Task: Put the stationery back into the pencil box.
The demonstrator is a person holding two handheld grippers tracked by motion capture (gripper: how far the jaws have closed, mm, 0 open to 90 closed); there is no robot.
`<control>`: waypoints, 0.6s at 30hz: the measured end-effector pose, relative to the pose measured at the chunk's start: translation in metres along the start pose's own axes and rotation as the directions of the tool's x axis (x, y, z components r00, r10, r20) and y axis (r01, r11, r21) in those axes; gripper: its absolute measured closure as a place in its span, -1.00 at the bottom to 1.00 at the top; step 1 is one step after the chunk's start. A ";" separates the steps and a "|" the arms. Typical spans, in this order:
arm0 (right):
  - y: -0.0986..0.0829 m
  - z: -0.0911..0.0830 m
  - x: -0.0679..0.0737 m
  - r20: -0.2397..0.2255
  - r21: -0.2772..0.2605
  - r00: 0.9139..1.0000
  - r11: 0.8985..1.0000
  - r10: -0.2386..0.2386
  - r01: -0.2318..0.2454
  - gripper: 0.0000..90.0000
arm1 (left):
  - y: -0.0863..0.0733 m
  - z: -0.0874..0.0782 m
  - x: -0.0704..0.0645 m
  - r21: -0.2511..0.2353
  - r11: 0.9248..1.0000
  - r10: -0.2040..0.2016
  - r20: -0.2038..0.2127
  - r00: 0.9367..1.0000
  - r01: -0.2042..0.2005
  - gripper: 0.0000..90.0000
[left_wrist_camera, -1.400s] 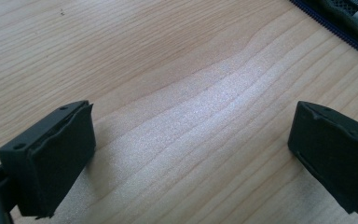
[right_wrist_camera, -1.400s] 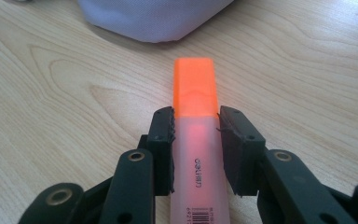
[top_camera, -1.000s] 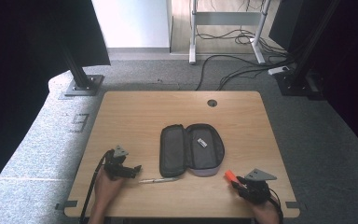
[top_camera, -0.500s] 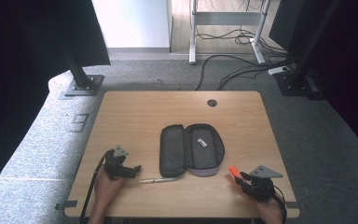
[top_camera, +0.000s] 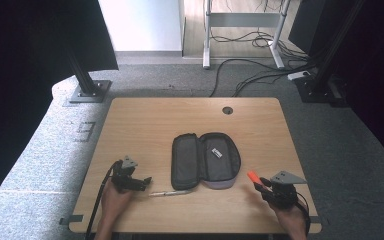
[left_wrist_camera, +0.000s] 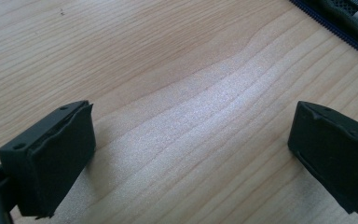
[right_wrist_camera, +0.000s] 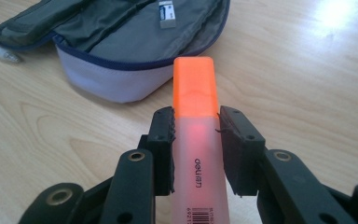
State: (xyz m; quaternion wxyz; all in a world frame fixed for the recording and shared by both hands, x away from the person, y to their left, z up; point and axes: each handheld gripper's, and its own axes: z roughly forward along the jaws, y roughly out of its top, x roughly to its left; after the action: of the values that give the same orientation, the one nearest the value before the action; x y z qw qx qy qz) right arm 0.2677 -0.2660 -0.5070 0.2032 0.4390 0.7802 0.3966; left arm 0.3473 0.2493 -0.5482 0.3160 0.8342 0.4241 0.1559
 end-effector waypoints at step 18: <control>0.022 0.009 -0.008 -0.025 0.022 1.000 1.000 0.005 -0.004 0.46 | 0.000 0.000 0.000 0.000 1.000 0.000 -0.001 1.000 0.000 -0.99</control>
State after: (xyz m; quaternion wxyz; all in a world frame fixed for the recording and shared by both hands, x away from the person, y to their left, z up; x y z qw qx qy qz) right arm 0.2895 -0.2624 -0.4955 0.1879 0.4379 0.7860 0.3939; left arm 0.3473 0.2493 -0.5482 0.3160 0.8342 0.4241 0.1562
